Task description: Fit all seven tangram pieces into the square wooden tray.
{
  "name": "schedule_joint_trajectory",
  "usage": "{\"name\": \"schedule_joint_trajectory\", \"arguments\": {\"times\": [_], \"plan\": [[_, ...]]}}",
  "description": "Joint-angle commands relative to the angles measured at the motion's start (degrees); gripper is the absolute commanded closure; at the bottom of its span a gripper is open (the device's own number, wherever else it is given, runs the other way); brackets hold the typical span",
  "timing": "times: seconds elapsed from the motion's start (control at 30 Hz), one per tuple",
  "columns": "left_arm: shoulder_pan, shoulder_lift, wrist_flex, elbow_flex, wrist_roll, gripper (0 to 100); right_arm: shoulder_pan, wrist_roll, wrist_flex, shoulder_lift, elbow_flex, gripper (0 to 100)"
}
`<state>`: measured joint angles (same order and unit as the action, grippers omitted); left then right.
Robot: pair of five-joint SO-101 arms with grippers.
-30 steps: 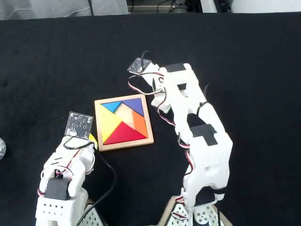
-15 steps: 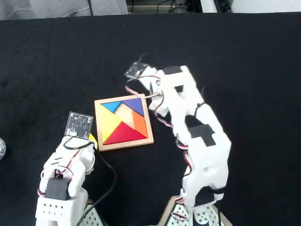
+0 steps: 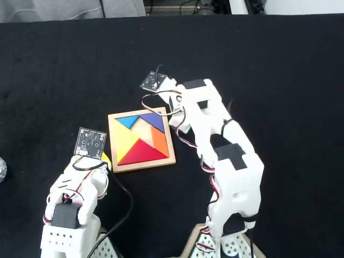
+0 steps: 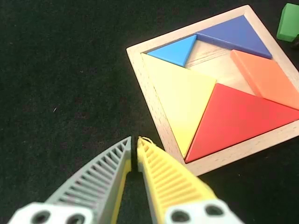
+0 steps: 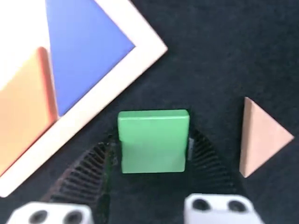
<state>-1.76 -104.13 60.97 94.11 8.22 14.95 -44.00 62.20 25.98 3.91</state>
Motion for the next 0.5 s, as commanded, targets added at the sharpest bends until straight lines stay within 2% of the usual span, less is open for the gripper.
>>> {"name": "schedule_joint_trajectory", "arguments": {"times": [0.0,0.07,0.2,0.47], "plan": [[-0.75,-0.35,-0.97,-0.48,0.00,97,-0.18,0.70,5.01,-5.23,-3.65,90.9],[-0.75,-0.35,-0.97,-0.48,0.00,97,0.70,0.97,9.23,-8.40,-5.85,90.3],[-0.75,-0.35,-0.97,-0.48,0.00,97,6.07,7.30,13.98,-14.73,-9.54,90.3],[-0.66,-0.35,-0.70,-0.48,0.00,97,20.13,14.24,9.93,-11.38,-10.24,90.3]]}}
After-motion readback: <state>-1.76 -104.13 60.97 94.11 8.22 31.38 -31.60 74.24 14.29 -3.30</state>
